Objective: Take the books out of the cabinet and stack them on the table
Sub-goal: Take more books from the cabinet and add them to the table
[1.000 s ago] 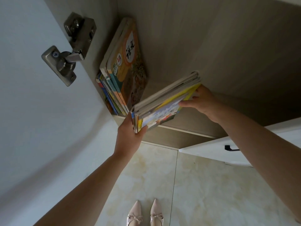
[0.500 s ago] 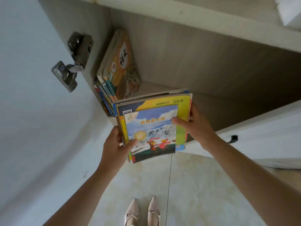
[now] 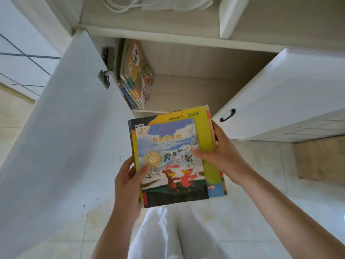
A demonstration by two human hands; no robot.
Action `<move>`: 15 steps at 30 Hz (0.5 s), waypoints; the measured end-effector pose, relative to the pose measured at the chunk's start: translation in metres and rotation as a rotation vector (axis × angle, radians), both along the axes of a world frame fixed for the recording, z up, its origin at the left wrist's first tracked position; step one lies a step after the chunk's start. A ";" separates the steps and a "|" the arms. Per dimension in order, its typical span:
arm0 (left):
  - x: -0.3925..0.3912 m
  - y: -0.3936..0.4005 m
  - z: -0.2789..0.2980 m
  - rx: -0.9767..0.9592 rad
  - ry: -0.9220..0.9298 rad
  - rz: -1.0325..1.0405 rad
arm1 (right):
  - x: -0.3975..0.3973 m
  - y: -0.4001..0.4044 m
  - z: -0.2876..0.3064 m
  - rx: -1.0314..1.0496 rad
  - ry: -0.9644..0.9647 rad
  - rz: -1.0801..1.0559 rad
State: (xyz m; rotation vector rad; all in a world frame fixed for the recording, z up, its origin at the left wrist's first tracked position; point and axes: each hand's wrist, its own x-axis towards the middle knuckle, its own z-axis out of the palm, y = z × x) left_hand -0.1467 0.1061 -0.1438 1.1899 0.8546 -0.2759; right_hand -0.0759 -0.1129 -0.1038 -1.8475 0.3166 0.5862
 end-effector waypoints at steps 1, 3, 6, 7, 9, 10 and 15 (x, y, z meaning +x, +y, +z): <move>-0.009 0.000 0.007 -0.013 0.021 0.020 | -0.009 0.000 0.007 -0.029 0.000 0.009; -0.025 0.000 0.024 -0.028 0.047 0.052 | -0.024 0.003 0.021 -0.087 -0.023 0.042; -0.043 0.000 0.044 -0.004 0.055 0.086 | -0.040 0.008 0.037 -0.144 -0.044 0.033; -0.048 0.000 0.052 0.006 0.045 0.101 | -0.043 0.009 0.041 -0.150 -0.042 0.022; -0.057 -0.002 0.066 0.046 0.016 0.137 | -0.048 0.010 0.049 -0.152 -0.046 0.036; -0.062 -0.004 0.073 0.065 -0.001 0.159 | -0.050 0.009 0.051 -0.151 -0.047 0.048; -0.094 -0.020 0.101 0.136 -0.045 0.308 | -0.051 0.004 0.069 -0.124 -0.062 0.225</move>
